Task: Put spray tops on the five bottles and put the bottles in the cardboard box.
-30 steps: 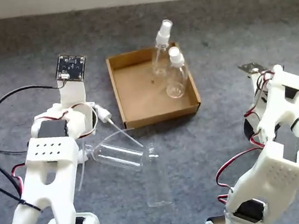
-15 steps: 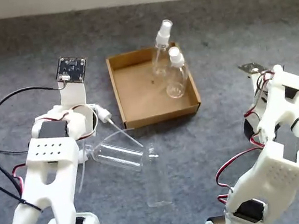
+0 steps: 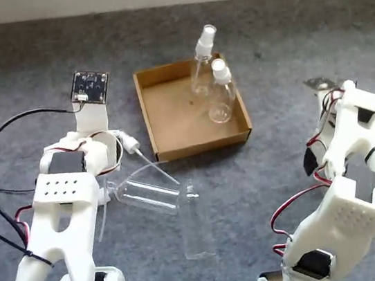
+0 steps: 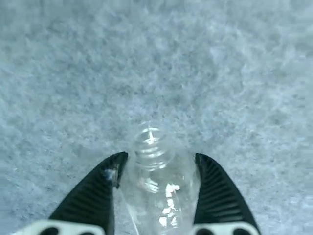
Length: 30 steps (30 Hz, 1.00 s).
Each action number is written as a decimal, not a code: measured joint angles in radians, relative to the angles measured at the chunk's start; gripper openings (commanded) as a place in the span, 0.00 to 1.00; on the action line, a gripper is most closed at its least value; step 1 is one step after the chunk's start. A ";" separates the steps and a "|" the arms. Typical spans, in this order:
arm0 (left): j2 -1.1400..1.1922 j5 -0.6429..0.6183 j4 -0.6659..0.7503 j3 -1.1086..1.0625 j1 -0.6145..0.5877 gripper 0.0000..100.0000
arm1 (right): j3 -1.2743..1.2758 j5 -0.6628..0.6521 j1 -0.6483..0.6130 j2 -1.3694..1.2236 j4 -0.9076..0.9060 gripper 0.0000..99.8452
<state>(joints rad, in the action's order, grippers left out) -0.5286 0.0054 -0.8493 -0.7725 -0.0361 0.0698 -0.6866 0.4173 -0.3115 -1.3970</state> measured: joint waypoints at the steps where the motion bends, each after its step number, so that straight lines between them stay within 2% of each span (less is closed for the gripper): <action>1: 0.000 0.000 0.000 0.000 0.000 0.00 | -0.032 0.037 0.000 0.000 0.002 0.01; 7: 0.000 0.000 0.000 0.000 0.000 0.00 | -0.250 0.265 -0.020 0.018 -0.055 0.00; 12: 0.000 0.000 -0.003 0.064 0.000 0.00 | -0.353 0.381 -0.138 0.167 -0.121 0.00; 16: 0.000 0.000 -0.084 0.209 0.000 0.00 | -0.353 0.474 -0.270 0.353 -0.124 0.00; 22: 0.000 0.000 -0.247 0.489 0.044 0.00 | -0.107 0.557 -0.523 0.663 -0.040 0.00; 26: 0.000 0.000 -0.318 0.686 0.074 0.00 | 0.137 0.583 -0.667 0.890 0.106 0.00; 30: 0.000 0.000 -0.325 0.850 0.106 0.00 | 0.388 0.586 -0.809 1.065 0.285 0.00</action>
<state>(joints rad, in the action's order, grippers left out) -0.5286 0.0054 -1.1745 0.0775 0.0698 0.4580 -0.1005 -0.3913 0.7534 -1.1116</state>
